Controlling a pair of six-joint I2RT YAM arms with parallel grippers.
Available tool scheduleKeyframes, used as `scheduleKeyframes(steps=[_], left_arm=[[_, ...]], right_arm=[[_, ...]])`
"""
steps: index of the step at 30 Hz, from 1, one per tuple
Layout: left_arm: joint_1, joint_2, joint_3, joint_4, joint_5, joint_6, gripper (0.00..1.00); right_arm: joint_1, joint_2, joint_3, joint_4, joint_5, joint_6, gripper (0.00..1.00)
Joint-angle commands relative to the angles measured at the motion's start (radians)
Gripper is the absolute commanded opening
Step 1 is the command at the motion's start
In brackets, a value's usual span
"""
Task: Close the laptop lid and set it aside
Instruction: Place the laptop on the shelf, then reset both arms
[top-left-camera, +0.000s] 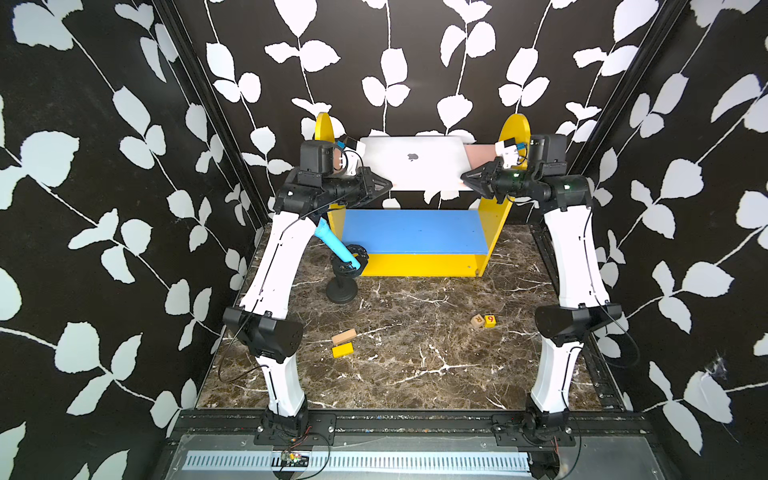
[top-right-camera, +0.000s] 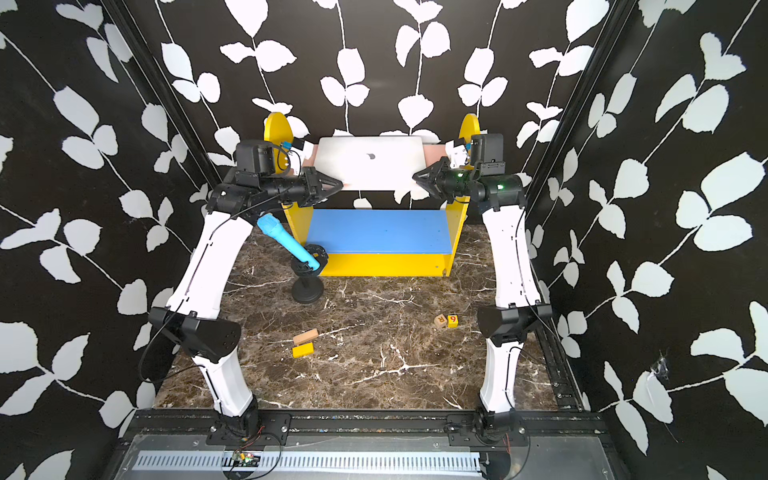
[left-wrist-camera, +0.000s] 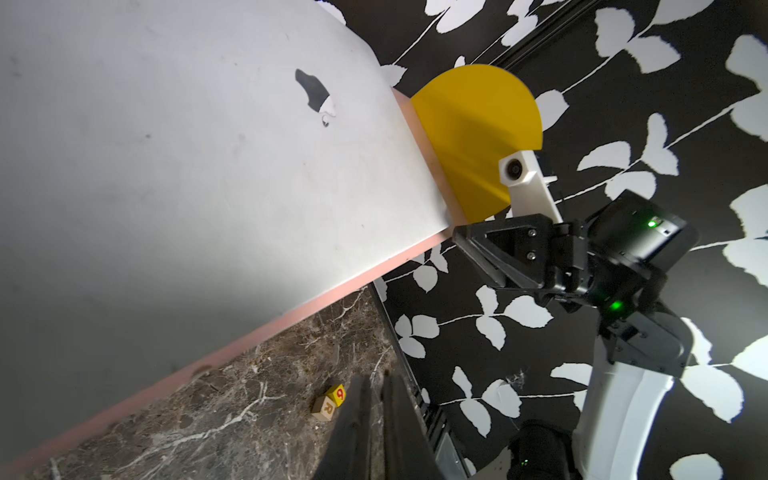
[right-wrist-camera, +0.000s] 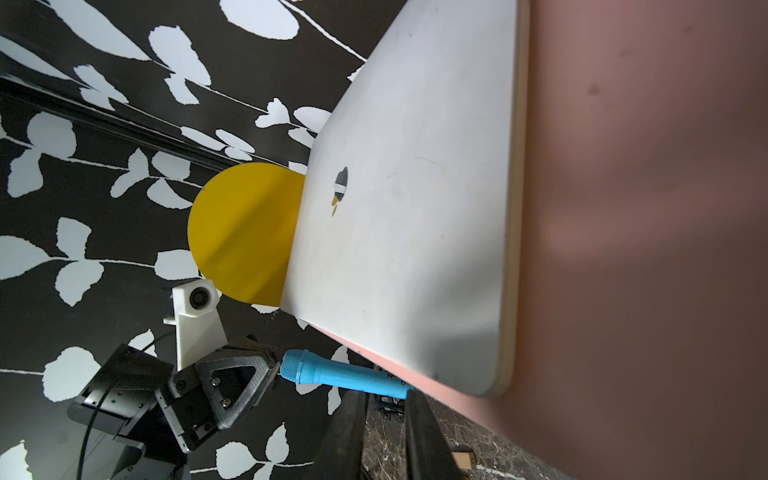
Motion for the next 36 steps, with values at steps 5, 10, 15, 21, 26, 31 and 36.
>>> scheduleKeyframes(steps=[5, 10, 15, 21, 26, 31, 36], left_arm=[[0.008, -0.133, -0.049, 0.024, 0.004, 0.012, 0.32], [0.012, -0.214, -0.137, 0.051, -0.02, 0.034, 0.48], [0.02, -0.317, -0.272, 0.101, -0.069, 0.062, 0.68], [0.023, -0.489, -0.523, 0.215, -0.181, 0.121, 0.98], [0.023, -0.634, -0.742, 0.299, -0.316, 0.182, 0.98], [0.024, -0.778, -0.973, 0.4, -0.417, 0.223, 0.98], [0.024, -0.921, -1.225, 0.499, -0.596, 0.281, 0.98]], right_arm=[[-0.004, -0.163, -0.108, 0.055, -0.025, -0.057, 0.32], [-0.004, -0.262, -0.244, 0.099, -0.044, -0.086, 0.4], [-0.005, -0.395, -0.432, 0.193, -0.026, -0.123, 0.54], [-0.005, -0.592, -0.713, 0.304, 0.036, -0.203, 1.0], [-0.004, -0.798, -1.043, 0.492, 0.158, -0.284, 1.0], [-0.003, -0.982, -1.329, 0.655, 0.287, -0.419, 1.0], [-0.004, -1.147, -1.603, 0.815, 0.426, -0.55, 1.0]])
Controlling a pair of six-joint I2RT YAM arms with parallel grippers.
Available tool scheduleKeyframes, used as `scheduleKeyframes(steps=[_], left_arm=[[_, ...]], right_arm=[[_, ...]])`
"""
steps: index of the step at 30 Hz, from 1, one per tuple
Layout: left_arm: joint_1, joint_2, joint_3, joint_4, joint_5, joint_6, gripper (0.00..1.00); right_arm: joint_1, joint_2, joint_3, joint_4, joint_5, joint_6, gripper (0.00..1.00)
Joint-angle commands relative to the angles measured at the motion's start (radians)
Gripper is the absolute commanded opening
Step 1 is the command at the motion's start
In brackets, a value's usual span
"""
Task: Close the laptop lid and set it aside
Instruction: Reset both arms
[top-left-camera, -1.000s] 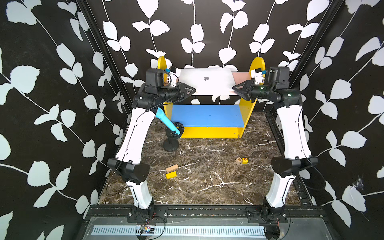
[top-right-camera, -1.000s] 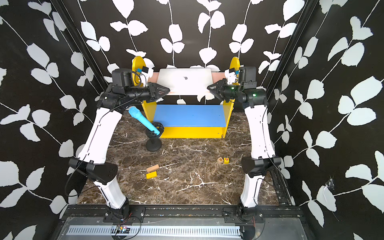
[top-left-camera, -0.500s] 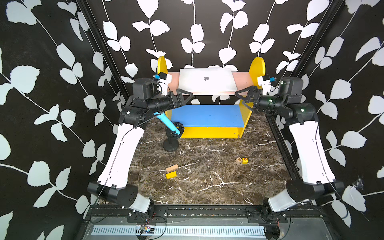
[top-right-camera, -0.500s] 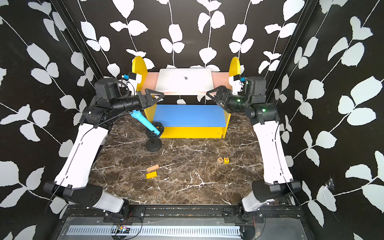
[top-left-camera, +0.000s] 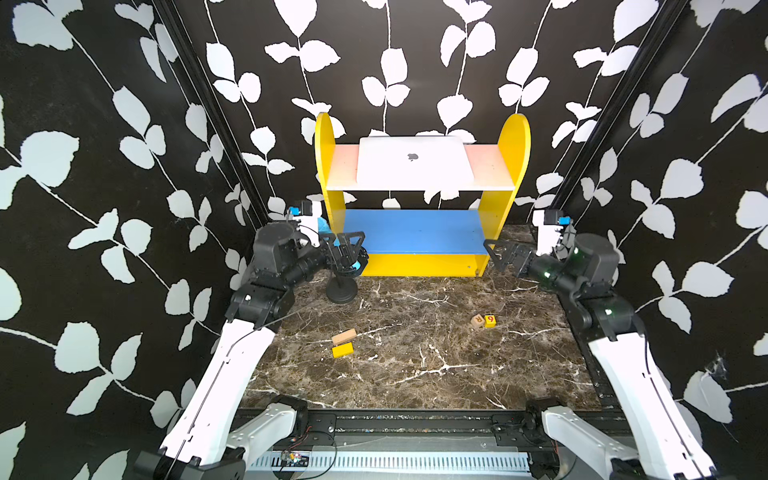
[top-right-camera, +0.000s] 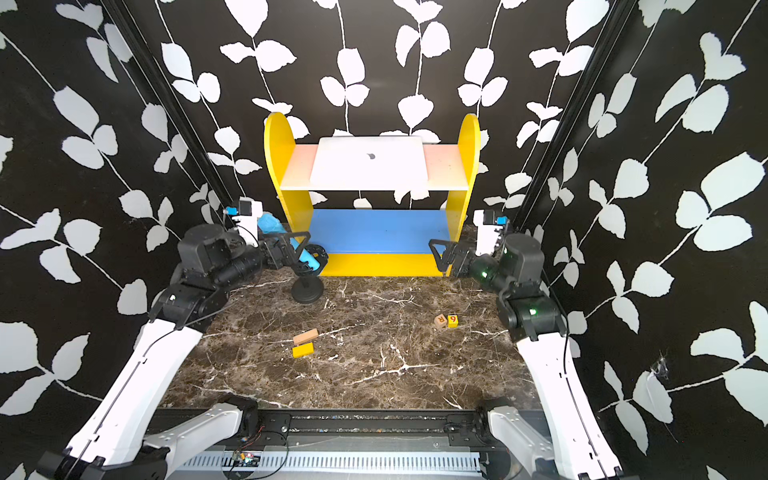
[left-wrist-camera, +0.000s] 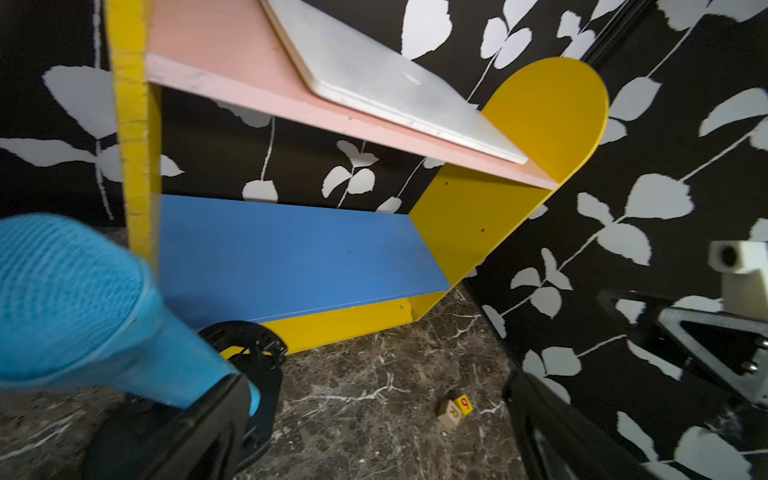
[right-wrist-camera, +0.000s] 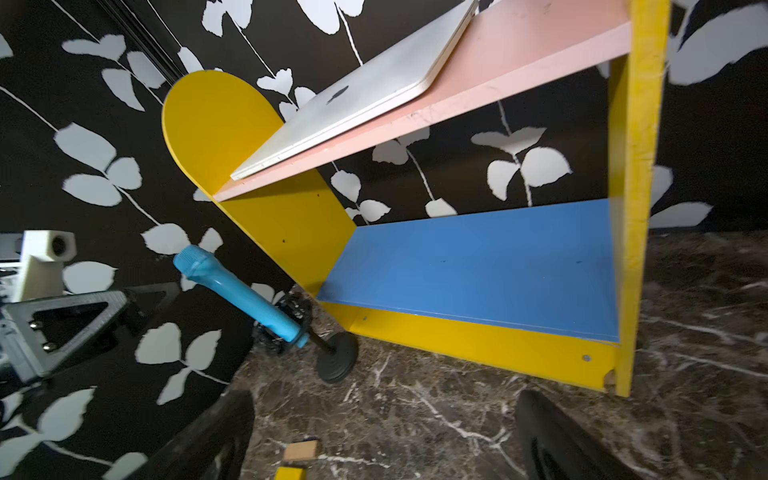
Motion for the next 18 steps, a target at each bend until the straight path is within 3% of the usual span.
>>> scheduleKeyframes(steps=[1, 10, 18], left_arm=[[0.007, -0.079, -0.13, 0.118, -0.187, 0.067, 0.98], [0.006, -0.25, -0.527, 0.357, -0.584, 0.138, 0.98], [0.006, -0.272, -0.712, 0.481, -0.845, 0.161, 0.98]], right_arm=[[-0.002, -0.077, -0.124, 0.191, 0.15, -0.13, 1.0], [-0.002, -0.207, -0.487, 0.441, 0.335, -0.204, 1.0], [-0.004, -0.195, -0.682, 0.582, 0.575, -0.224, 1.0]])
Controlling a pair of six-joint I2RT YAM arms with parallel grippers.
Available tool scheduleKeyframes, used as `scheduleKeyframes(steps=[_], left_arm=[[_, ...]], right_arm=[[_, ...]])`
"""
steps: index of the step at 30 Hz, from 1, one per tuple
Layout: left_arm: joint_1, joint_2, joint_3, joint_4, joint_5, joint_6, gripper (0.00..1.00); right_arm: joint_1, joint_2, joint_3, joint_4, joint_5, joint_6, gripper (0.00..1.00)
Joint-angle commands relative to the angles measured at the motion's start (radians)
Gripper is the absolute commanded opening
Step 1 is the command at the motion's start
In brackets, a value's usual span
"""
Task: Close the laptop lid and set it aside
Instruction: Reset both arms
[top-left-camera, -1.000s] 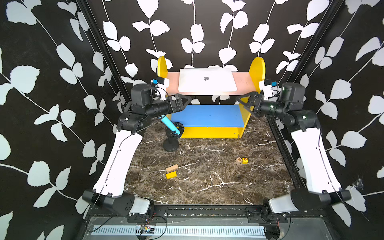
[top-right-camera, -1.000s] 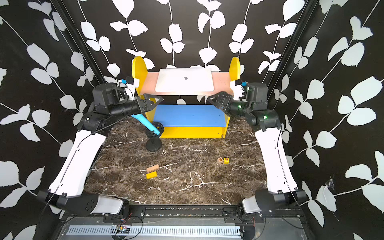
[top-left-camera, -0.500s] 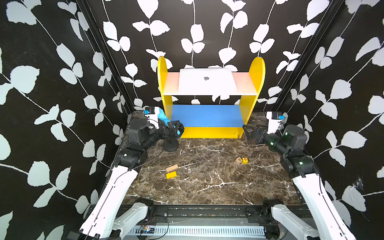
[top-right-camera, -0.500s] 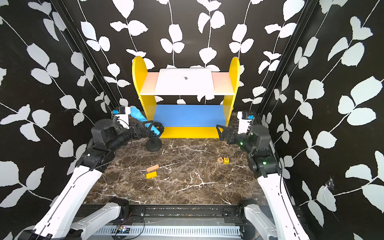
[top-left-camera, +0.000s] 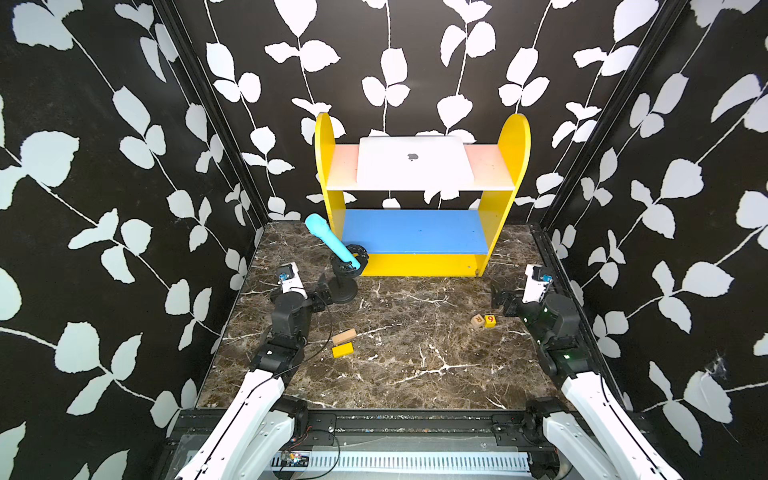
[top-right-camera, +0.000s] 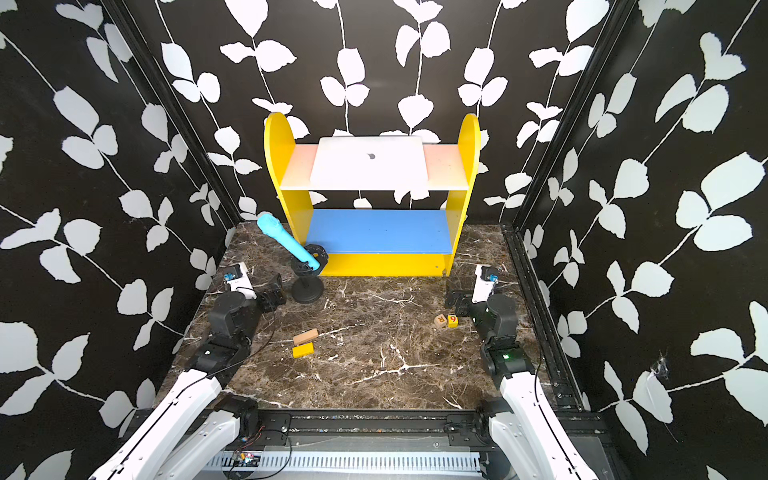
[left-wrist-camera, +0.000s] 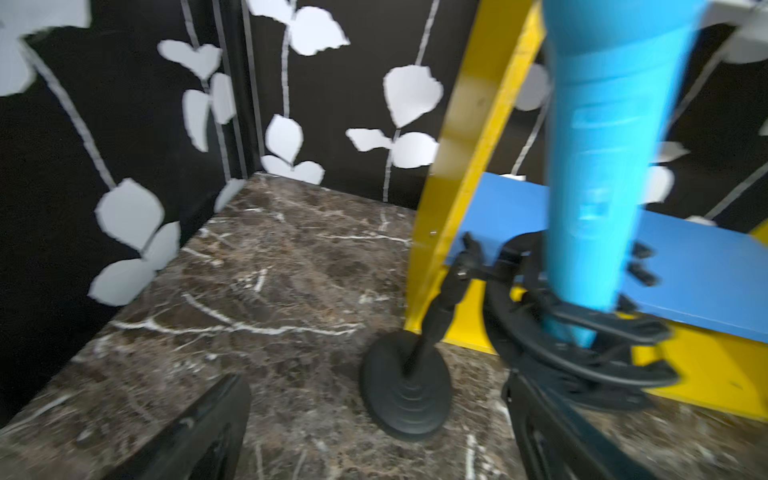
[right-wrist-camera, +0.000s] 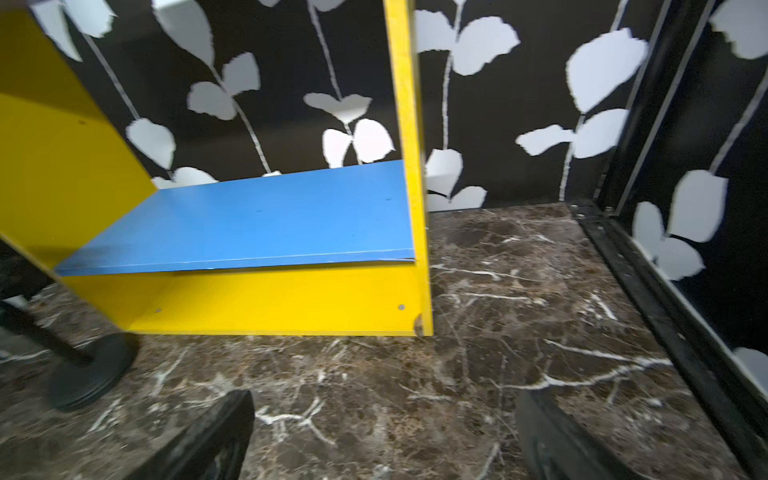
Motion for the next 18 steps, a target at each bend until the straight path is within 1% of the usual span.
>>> scheduleKeyframes(steps=[1, 4, 7, 10, 13, 16, 18], left_arm=[[0.005, 0.003, -0.037, 0.096, -0.187, 0.031, 0.98], [0.005, 0.033, -0.074, 0.151, -0.268, 0.066, 0.98], [0.005, 0.087, -0.107, 0.22, -0.322, 0.088, 0.98], [0.005, 0.173, -0.123, 0.274, -0.377, 0.104, 0.98], [0.005, 0.28, -0.144, 0.381, -0.433, 0.152, 0.98], [0.005, 0.392, -0.155, 0.514, -0.451, 0.229, 0.99], [0.006, 0.473, -0.161, 0.611, -0.441, 0.271, 0.98]], right_arm=[[-0.004, 0.012, -0.04, 0.149, 0.167, -0.043, 1.0], [-0.004, 0.054, -0.074, 0.183, 0.284, -0.074, 1.0], [-0.006, 0.11, -0.103, 0.232, 0.364, -0.097, 1.0], [-0.006, 0.171, -0.126, 0.286, 0.418, -0.128, 1.0], [-0.009, 0.23, -0.152, 0.355, 0.473, -0.157, 1.0], [-0.022, 0.302, -0.171, 0.436, 0.486, -0.172, 1.0], [-0.028, 0.354, -0.172, 0.487, 0.485, -0.181, 1.0]])
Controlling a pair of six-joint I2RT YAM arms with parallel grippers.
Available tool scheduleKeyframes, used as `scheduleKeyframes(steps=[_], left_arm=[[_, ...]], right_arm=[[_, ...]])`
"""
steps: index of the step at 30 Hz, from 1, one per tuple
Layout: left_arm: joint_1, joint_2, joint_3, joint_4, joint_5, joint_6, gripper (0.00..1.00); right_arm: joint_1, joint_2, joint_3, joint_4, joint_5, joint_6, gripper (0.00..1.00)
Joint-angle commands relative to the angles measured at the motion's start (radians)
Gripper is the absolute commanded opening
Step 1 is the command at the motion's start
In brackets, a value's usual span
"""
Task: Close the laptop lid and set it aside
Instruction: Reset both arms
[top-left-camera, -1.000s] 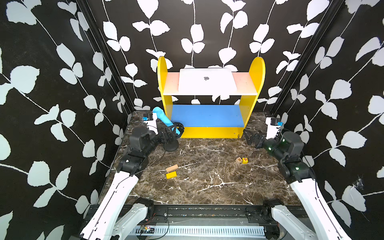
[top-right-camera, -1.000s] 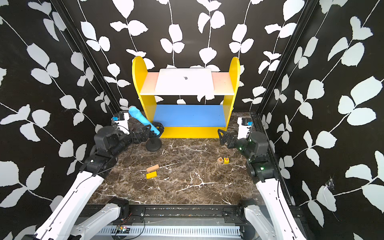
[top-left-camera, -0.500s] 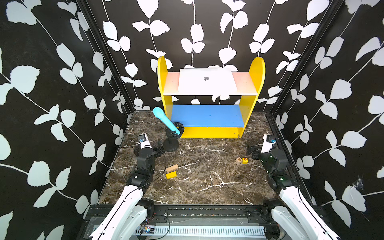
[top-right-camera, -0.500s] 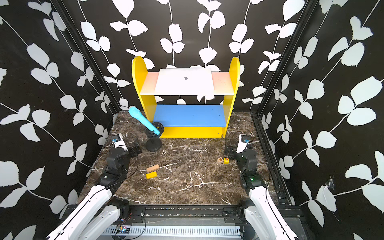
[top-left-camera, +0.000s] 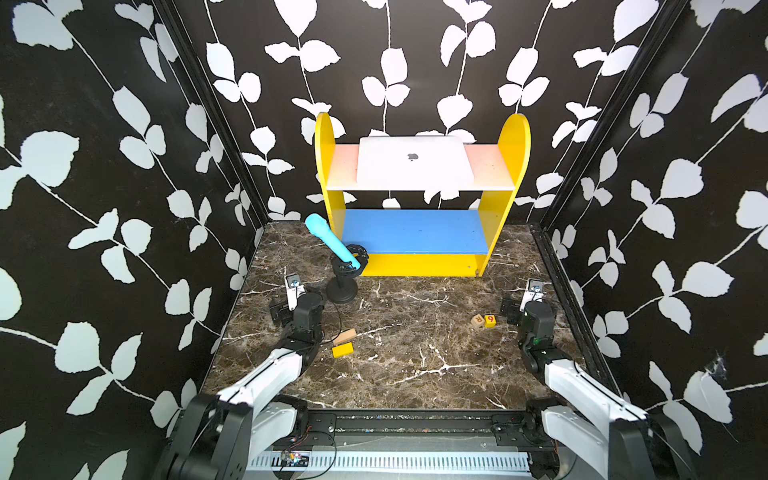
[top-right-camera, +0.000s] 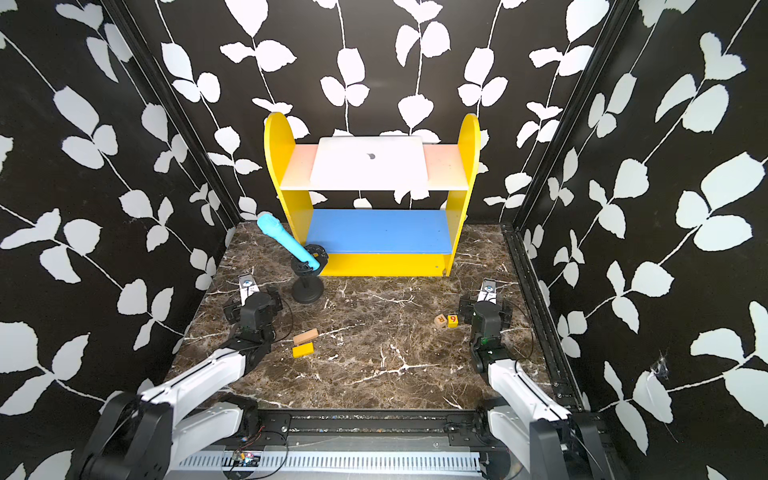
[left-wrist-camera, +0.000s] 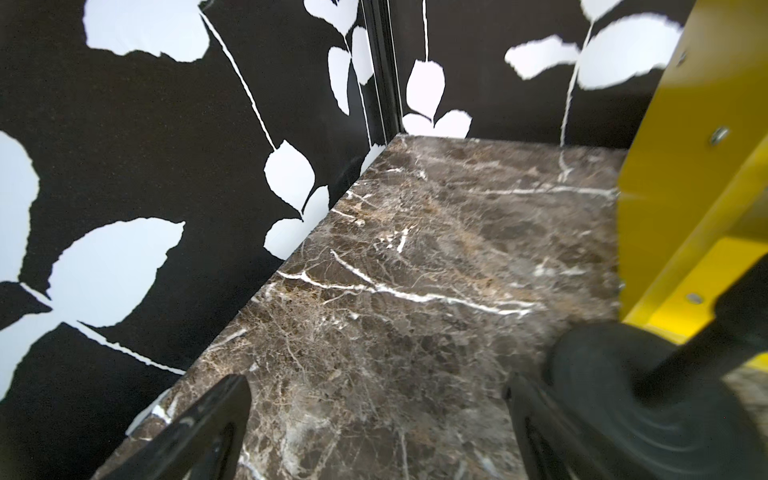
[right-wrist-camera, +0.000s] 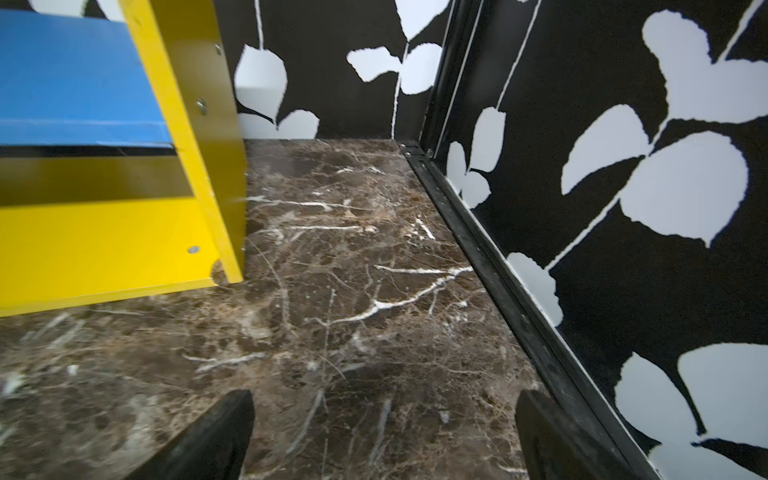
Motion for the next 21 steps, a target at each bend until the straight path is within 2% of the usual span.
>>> scheduleKeyframes(steps=[1, 5, 12, 15, 17, 19, 21], left_arm=[[0.005, 0.099, -0.021, 0.229, -0.038, 0.11, 0.98], [0.011, 0.218, -0.045, 0.434, 0.019, 0.188, 0.98], [0.1, 0.213, 0.004, 0.308, 0.198, 0.149, 0.98], [0.122, 0.234, 0.012, 0.323, 0.255, 0.164, 0.98], [0.148, 0.283, -0.012, 0.423, 0.295, 0.157, 0.98], [0.172, 0.346, -0.019, 0.537, 0.346, 0.17, 0.98], [0.184, 0.311, 0.022, 0.379, 0.386, 0.144, 0.98]], right_arm=[[-0.014, 0.07, -0.01, 0.184, 0.047, -0.033, 1.0], [-0.023, 0.188, -0.006, 0.305, 0.043, -0.039, 1.0], [-0.037, 0.376, 0.004, 0.503, -0.012, -0.063, 1.0], [-0.043, 0.464, 0.01, 0.571, -0.045, -0.068, 1.0], [-0.044, 0.521, 0.006, 0.652, -0.069, -0.083, 1.0], [-0.047, 0.509, 0.015, 0.599, -0.091, -0.088, 1.0], [-0.058, 0.495, 0.041, 0.535, -0.114, -0.077, 1.0]])
